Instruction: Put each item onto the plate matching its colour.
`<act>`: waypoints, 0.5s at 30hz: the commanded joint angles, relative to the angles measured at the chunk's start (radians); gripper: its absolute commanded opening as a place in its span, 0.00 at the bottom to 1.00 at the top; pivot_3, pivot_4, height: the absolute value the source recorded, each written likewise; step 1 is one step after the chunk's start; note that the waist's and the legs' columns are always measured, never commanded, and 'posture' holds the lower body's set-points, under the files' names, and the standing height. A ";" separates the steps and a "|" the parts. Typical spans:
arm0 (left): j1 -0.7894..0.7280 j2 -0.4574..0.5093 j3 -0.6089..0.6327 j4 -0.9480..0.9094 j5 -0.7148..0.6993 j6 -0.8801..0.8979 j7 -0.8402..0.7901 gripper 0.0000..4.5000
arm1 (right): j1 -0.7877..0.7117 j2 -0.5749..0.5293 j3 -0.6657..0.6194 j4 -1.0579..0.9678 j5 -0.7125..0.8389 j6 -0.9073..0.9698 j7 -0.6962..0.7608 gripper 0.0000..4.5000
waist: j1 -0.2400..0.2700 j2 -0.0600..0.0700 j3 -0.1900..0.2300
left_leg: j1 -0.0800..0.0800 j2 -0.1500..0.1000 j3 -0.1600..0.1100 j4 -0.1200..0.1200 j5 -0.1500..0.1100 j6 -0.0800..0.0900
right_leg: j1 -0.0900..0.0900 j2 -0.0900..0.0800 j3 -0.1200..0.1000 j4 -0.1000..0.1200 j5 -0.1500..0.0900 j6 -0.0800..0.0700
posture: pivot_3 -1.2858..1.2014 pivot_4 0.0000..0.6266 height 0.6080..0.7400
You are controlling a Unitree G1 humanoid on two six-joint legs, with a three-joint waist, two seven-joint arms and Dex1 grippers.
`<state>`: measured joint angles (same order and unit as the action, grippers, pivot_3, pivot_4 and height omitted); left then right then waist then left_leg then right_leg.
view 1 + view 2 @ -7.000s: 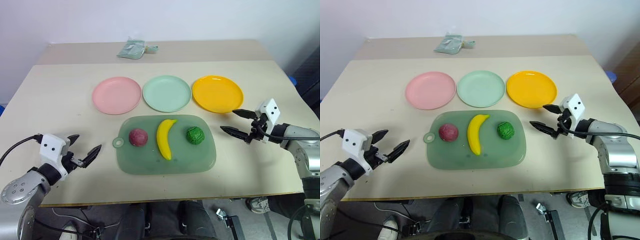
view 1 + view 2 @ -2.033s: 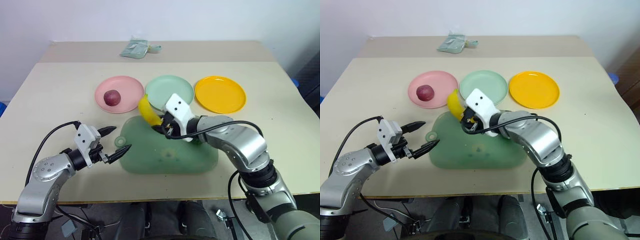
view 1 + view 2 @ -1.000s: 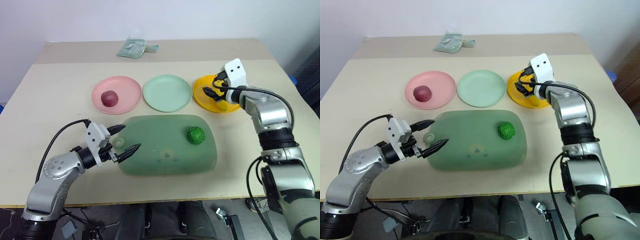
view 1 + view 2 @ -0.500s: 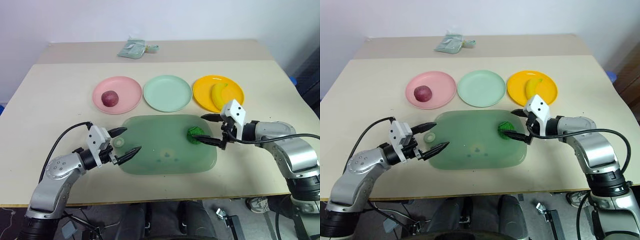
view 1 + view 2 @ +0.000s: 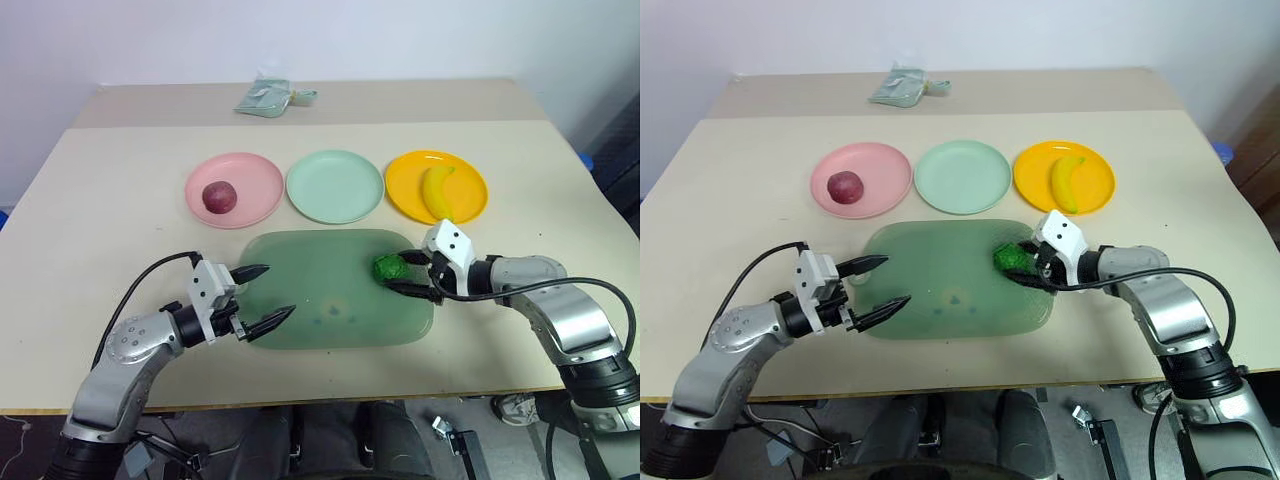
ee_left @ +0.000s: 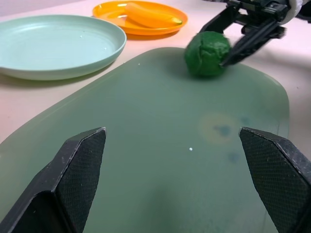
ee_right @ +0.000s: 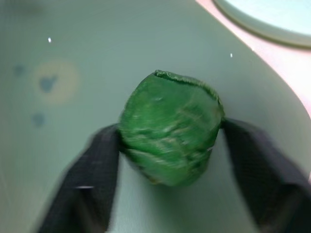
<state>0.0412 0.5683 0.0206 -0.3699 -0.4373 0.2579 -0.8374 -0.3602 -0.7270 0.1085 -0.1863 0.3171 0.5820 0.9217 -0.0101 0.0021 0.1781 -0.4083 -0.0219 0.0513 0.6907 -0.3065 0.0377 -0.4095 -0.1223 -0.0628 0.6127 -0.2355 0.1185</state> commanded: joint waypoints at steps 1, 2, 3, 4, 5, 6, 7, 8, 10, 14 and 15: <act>0.010 -0.001 0.007 -0.047 -0.005 -0.002 0.011 1.00 | -0.075 0.059 -0.011 -0.010 0.004 -0.011 -0.045 0.42 | -0.001 0.000 0.000 | 0.000 0.000 0.000 0.000 0.000 0.000 | 0.000 0.000 0.000 0.000 0.000 0.000 | 0.52 0.24 1.00; 0.010 -0.001 0.007 -0.047 -0.004 -0.002 0.014 1.00 | -0.104 0.095 -0.009 0.006 -0.003 -0.019 -0.075 0.42 | -0.001 0.000 0.000 | 0.000 0.000 0.000 0.000 0.000 0.000 | 0.000 0.000 0.000 0.000 0.000 0.000 | 0.52 0.24 1.00; 0.011 -0.001 0.007 -0.048 -0.003 -0.002 0.018 1.00 | -0.133 0.130 -0.006 0.024 -0.012 -0.026 -0.104 0.42 | -0.001 0.000 0.000 | 0.000 0.000 0.000 0.000 0.000 0.000 | 0.000 0.000 0.000 0.000 0.000 0.000 | 0.52 0.24 1.00; 0.010 -0.002 0.008 -0.049 -0.002 -0.002 0.024 1.00 | -0.161 0.163 -0.001 0.046 -0.023 -0.031 -0.131 0.42 | -0.002 0.000 0.000 | 0.000 0.000 0.000 0.000 0.000 0.000 | 0.000 0.000 0.000 0.000 0.000 0.000 | 0.52 0.24 1.00; 0.011 -0.003 0.012 -0.051 0.000 -0.002 0.031 1.00 | -0.200 0.207 0.008 0.084 -0.039 -0.032 -0.169 0.42 | -0.002 0.000 0.000 | 0.000 0.000 0.000 0.000 0.000 -0.001 | 0.000 0.001 0.000 0.000 0.000 0.000 | 0.52 0.24 1.00; 0.012 -0.005 0.016 -0.054 0.001 -0.002 0.040 1.00 | -0.250 0.261 0.019 0.147 -0.068 -0.032 -0.225 0.42 | -0.003 0.000 0.000 | 0.000 0.000 0.000 0.000 0.000 -0.001 | -0.001 0.001 0.000 0.001 0.000 0.000 | 0.52 0.24 1.00; 0.014 -0.007 0.020 -0.058 0.002 -0.001 0.049 1.00 | -0.297 0.310 0.027 0.212 -0.100 -0.034 -0.281 0.42 | -0.004 0.000 0.000 | 0.000 0.000 0.000 0.000 0.000 -0.001 | -0.001 0.001 0.000 0.001 0.000 0.000 | 0.52 0.24 1.00; 0.017 -0.008 0.027 -0.065 0.002 0.000 0.061 1.00 | -0.364 0.369 0.039 0.324 -0.152 -0.046 -0.370 0.42 | -0.006 0.000 0.000 | 0.000 0.000 0.000 0.000 0.000 -0.001 | -0.001 0.002 0.000 0.001 0.000 0.000 | 0.52 0.24 1.00; 0.025 -0.010 0.035 -0.078 0.005 0.001 0.083 1.00 | -0.464 0.448 0.037 0.512 -0.217 -0.094 -0.488 0.42 | -0.007 0.000 0.000 | 0.000 0.000 0.001 0.000 0.001 -0.002 | -0.002 0.003 0.000 0.002 0.000 0.000 | 0.52 0.24 1.00; 0.068 -0.016 0.062 -0.119 0.009 0.000 0.130 1.00 | -0.602 0.525 0.014 0.792 -0.252 -0.211 -0.549 0.42 | -0.004 0.000 0.000 | -0.001 -0.001 0.000 -0.003 0.001 -0.002 | -0.003 0.003 0.000 0.002 0.000 0.000 | 0.52 0.24 1.00; 0.082 -0.019 0.068 -0.131 0.011 -0.001 0.142 1.00 | -0.623 0.532 0.010 0.837 -0.251 -0.229 -0.540 0.50 | -0.003 0.000 0.000 | -0.001 -0.002 0.001 -0.004 0.001 -0.002 | -0.003 0.003 0.000 0.003 0.000 0.000 | 0.52 0.24 1.00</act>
<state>0.1086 0.5555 0.0613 -0.4505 -0.4250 0.2605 -0.7153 -0.9420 -0.1981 0.1495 0.5989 0.0750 0.4050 0.3851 -0.0136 0.0024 0.1780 -0.4095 -0.0241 0.0517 0.6863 -0.3051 0.0358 -0.4123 -0.1193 -0.0633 0.6153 -0.2355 0.1182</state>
